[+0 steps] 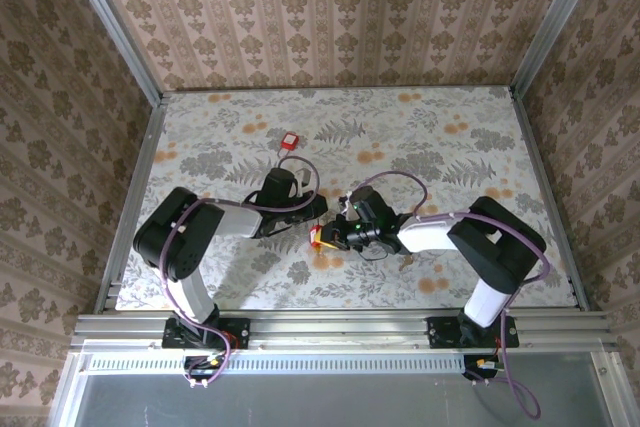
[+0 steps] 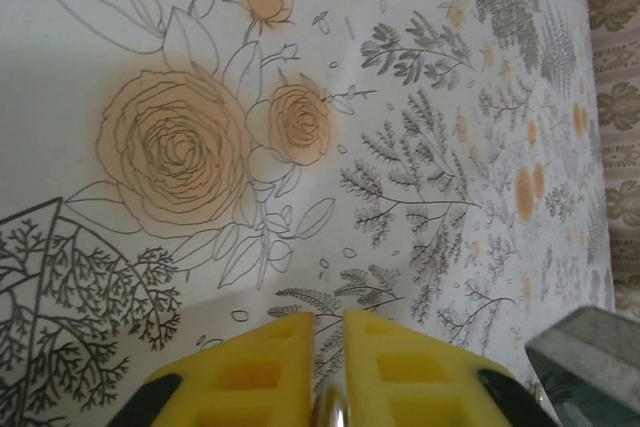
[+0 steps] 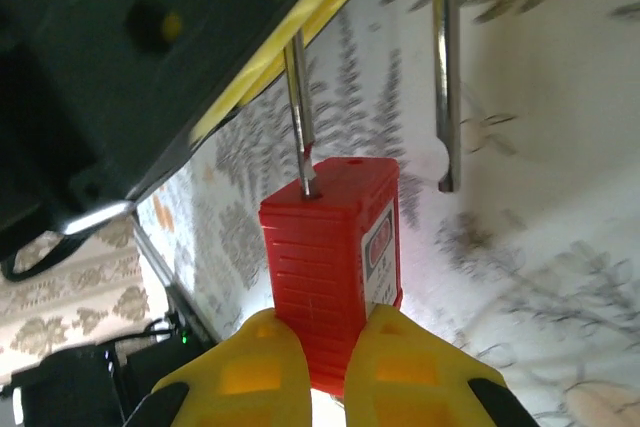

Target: Unlock with the key

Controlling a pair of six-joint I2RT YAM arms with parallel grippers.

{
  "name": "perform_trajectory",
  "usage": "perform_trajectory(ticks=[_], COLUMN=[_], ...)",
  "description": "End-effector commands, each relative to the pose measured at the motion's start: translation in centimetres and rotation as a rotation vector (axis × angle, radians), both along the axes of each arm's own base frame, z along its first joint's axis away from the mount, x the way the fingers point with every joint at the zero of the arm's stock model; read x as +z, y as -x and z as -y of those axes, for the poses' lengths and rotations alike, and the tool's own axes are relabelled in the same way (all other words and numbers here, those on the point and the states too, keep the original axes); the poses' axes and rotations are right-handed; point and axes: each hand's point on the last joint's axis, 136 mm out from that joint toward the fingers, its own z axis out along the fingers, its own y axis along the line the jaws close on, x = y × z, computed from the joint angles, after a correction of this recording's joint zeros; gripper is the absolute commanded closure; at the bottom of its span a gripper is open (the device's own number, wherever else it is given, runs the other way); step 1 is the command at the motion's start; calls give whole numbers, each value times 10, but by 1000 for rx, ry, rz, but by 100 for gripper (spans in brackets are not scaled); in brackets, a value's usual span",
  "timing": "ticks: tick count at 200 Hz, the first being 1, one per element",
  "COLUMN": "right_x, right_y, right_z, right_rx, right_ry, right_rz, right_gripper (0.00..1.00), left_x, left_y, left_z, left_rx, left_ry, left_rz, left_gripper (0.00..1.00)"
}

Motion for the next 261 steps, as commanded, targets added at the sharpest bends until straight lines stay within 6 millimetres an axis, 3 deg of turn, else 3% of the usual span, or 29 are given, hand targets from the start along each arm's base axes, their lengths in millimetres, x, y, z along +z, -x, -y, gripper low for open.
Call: perform_trajectory(ticks=[1,53,83,111,146,187,261], right_x=[-33,-54,-62,-67,-72,-73,-82], right_y=[-6,-1,3,8,15,19,28], right_z=[19,34,44,50,63,77,93], right_rx=[-121,-166,-184,-197,-222,-233,-243], right_ry=[86,144,165,178,223,284,345], right_rz=[-110,-160,-179,-191,-202,-187,-181], right_gripper=[100,100,100,100,92,79,58], left_x=[18,30,44,65,108,159,208], left_y=[-10,-29,-42,-51,-51,-38,2], left_z=[11,10,7,0,-19,-37,-68], left_rx=[-43,-17,13,48,103,122,185], left_ry=[15,-56,-104,-124,-142,-160,-134], left_rz=[82,134,169,198,252,316,400], left_gripper=[76,49,27,19,17,17,17])
